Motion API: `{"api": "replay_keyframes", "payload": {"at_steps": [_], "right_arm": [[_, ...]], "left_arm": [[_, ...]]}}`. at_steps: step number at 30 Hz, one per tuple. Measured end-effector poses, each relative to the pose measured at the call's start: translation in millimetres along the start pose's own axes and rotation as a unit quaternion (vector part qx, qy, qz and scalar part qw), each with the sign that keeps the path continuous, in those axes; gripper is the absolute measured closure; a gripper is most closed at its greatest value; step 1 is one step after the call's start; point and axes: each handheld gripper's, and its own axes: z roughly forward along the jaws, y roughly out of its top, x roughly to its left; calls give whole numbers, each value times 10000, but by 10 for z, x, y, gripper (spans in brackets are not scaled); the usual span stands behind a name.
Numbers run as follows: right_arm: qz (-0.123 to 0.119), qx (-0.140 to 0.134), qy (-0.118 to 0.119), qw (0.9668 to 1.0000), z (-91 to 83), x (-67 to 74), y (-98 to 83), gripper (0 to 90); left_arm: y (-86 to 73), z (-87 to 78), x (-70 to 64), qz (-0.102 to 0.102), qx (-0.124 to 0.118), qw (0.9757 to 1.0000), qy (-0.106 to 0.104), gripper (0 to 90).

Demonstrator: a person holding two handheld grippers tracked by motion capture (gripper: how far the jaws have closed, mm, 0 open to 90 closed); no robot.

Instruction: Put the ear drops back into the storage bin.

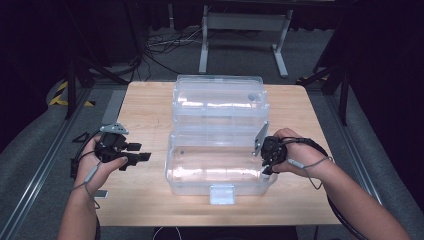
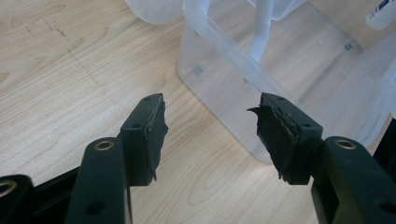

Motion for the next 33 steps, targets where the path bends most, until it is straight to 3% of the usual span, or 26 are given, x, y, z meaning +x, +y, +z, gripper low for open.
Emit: {"api": "replay_keyframes", "payload": {"at_steps": [14, 33], "right_arm": [[-55, 141, 105, 9998, 179, -8, 14, 713], [-13, 286, 128, 9995, 295, -7, 6, 712]], "left_arm": [[-7, 10, 12, -26, 7, 10000, 0, 427], [-13, 21, 24, -47, 20, 10000, -17, 427]]}}
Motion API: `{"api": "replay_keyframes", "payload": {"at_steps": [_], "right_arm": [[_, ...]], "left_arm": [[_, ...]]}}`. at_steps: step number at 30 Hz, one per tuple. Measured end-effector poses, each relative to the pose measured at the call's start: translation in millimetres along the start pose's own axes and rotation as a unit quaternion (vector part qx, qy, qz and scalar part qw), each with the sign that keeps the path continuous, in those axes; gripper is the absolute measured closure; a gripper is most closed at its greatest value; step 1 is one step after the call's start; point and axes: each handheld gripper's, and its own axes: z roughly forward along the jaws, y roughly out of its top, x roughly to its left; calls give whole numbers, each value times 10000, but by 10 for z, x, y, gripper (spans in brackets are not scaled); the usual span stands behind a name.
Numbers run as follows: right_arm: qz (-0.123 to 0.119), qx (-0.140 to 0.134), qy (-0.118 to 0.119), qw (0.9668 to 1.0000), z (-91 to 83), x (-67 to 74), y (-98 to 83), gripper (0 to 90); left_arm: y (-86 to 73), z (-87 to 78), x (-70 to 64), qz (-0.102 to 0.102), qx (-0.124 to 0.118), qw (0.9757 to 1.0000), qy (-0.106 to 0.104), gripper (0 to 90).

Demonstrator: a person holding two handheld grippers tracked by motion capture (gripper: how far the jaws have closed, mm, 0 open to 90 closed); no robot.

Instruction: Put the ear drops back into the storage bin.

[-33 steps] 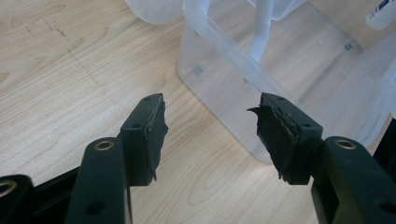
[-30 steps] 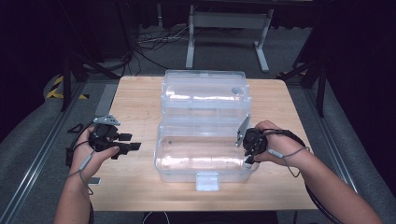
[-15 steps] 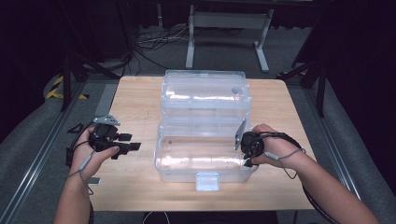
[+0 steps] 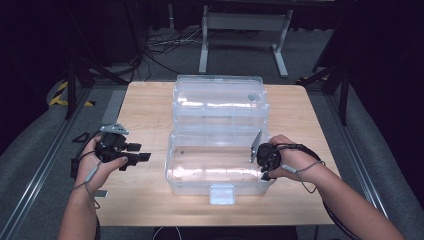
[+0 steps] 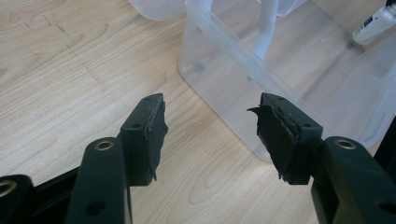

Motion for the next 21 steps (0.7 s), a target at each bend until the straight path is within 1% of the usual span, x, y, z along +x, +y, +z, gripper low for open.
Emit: {"api": "replay_keyframes", "payload": {"at_steps": [8, 11, 13, 15, 19, 21], "right_arm": [[-18, 58, 4, 10000, 20, -3, -1, 709], [32, 2, 6, 10000, 27, 0, -7, 682], [27, 23, -34, 10000, 7, 2, -5, 673], [57, 29, -26, 10000, -14, 13, -5, 659], [86, -161, -59, 9998, -103, 47, -14, 639], [73, -189, -79, 9998, -121, 51, -19, 637]], "left_arm": [[0, 1, 1, 1, 4, 10000, 0, 427], [0, 4, 0, 10, 12, 10000, -8, 426], [0, 4, -1, 10, 12, 10000, -7, 426], [0, 4, -1, 8, 10, 10000, -10, 426], [1, 2, 1, 3, 9, 10000, -6, 426], [5, 2, 0, 17, 15, 10000, -11, 426]]}}
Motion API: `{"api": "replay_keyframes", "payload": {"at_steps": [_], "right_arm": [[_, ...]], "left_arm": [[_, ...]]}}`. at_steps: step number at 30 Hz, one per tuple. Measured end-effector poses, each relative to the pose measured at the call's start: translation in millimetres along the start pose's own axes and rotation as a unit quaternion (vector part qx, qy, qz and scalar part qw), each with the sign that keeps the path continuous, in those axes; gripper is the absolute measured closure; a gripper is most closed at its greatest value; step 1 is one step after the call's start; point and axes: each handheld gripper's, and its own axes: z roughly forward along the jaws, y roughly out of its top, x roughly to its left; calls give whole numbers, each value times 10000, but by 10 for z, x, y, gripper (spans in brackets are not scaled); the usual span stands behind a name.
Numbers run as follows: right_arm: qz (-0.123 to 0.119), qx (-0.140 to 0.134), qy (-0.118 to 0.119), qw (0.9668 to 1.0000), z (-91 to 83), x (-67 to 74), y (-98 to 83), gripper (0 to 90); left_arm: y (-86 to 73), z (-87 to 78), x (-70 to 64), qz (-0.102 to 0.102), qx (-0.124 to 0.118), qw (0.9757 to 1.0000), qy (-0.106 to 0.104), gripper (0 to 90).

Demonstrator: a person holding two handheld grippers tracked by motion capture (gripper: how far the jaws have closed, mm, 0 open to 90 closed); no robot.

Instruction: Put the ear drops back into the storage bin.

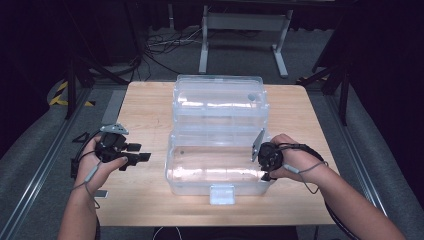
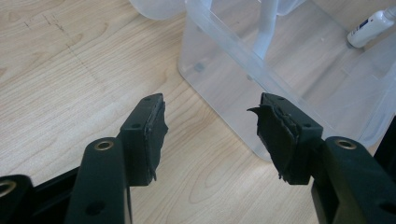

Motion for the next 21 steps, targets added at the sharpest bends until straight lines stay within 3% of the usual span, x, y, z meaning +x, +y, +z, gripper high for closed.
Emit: {"api": "replay_keyframes", "payload": {"at_steps": [6, 9, 15, 17, 21], "right_arm": [[30, -354, -113, 9993, -156, 49, -18, 613], [185, -639, -14, 9978, -205, 113, -14, 587], [120, -994, -10, 9950, -206, 194, 7, 589], [167, -1143, 136, 9932, -197, 232, -4, 577], [3, -1175, 179, 9929, -142, 278, 4, 582]], "left_arm": [[24, 7, -3, 23, -19, 10000, -2, 425], [40, 17, -3, 64, -18, 10000, -12, 426], [66, 39, -21, 78, -20, 10000, -45, 425], [73, 40, -24, 107, -19, 9999, -53, 425], [76, 37, -31, 105, -40, 9999, -73, 425]]}}
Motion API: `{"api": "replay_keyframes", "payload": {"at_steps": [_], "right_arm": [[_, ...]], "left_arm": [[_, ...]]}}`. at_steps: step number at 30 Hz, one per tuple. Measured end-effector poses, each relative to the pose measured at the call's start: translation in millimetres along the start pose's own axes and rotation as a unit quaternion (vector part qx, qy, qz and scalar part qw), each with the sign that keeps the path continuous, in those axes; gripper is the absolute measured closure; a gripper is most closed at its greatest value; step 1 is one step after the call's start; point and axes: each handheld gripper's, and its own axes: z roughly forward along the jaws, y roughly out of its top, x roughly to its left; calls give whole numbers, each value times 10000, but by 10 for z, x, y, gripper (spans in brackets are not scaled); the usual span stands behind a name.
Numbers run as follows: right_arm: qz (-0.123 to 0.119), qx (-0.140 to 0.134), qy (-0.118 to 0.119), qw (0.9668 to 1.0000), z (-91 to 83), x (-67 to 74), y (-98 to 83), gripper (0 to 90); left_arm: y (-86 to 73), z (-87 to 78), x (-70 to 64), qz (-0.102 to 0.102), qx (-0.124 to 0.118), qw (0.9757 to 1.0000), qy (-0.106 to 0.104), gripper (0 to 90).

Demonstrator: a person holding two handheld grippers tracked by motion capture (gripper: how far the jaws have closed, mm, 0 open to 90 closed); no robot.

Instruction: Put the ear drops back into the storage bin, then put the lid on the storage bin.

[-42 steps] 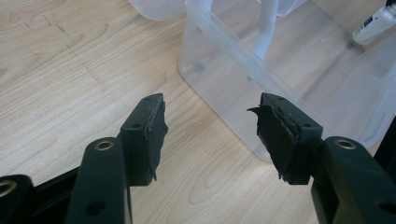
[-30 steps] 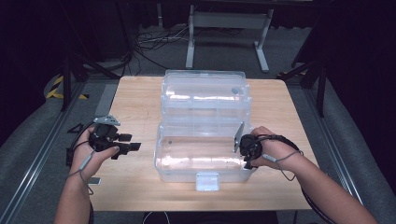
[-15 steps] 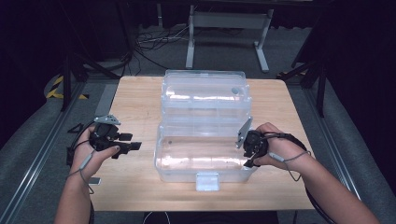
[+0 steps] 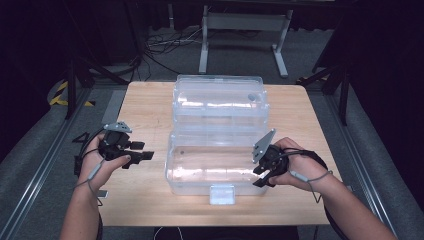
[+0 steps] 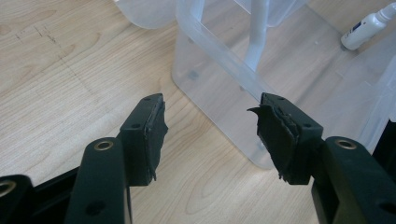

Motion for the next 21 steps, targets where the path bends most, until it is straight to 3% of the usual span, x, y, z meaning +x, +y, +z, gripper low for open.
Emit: {"api": "replay_keyframes", "payload": {"at_steps": [5, 10, 17, 21], "right_arm": [[18, -4, 49, 10000, 162, 48, -19, 606], [-79, -37, 94, 9999, 340, 37, -75, 694], [8, -54, 71, 10000, 418, 25, -139, 798], [5, -96, 31, 9999, 422, 26, -147, 805]], "left_arm": [[19, 10, -24, 20, -63, 10000, -45, 424], [73, -7, -80, 108, -283, 9995, -111, 416], [141, 0, -111, 184, -561, 9981, -194, 407], [193, 7, -125, 226, -635, 9975, -230, 403]]}}
